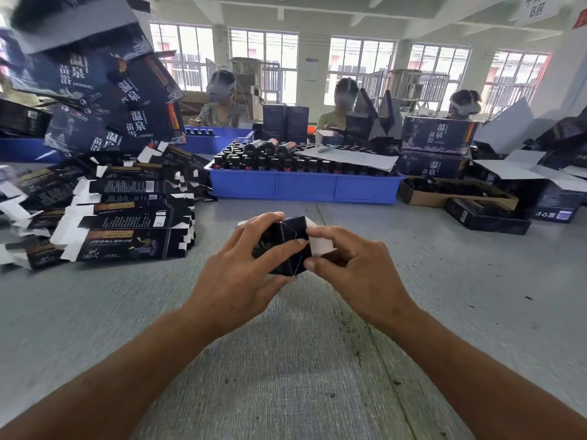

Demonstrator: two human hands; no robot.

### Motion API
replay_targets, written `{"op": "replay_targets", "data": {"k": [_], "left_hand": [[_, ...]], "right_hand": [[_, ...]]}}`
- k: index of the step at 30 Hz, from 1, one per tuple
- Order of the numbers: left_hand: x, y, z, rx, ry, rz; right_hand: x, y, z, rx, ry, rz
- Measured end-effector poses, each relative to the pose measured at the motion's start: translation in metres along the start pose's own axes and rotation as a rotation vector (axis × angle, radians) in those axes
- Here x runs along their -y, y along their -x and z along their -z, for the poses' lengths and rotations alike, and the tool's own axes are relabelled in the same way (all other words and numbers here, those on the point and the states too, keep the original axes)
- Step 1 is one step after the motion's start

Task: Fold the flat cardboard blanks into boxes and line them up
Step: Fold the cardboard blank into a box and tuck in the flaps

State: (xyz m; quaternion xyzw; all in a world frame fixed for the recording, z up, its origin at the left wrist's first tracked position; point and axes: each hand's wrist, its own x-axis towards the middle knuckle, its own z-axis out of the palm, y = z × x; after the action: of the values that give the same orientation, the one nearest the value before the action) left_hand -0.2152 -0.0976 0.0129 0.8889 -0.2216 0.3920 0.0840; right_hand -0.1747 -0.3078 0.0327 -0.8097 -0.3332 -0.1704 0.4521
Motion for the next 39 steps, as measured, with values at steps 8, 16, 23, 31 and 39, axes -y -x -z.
{"op": "replay_targets", "data": {"k": [8,16,23,31,39], "left_hand": [[-0.006,-0.001,0.000,-0.030,-0.015,0.070],[-0.009,0.001,0.000,-0.077,0.057,0.095],[-0.019,0.000,-0.001,-0.081,0.130,0.136],[-0.019,0.000,-0.004,-0.070,0.142,0.118],[-0.023,-0.002,-0.003,-0.076,0.157,0.118]], "right_hand": [[0.003,-0.003,0.002,0.014,-0.161,-0.074],[0.007,-0.005,0.001,0.014,-0.222,-0.091],[0.003,-0.007,0.000,-0.002,-0.264,-0.196],[0.003,-0.006,0.000,-0.052,-0.259,-0.168],[0.009,-0.002,-0.005,-0.162,-0.067,-0.124]]}}
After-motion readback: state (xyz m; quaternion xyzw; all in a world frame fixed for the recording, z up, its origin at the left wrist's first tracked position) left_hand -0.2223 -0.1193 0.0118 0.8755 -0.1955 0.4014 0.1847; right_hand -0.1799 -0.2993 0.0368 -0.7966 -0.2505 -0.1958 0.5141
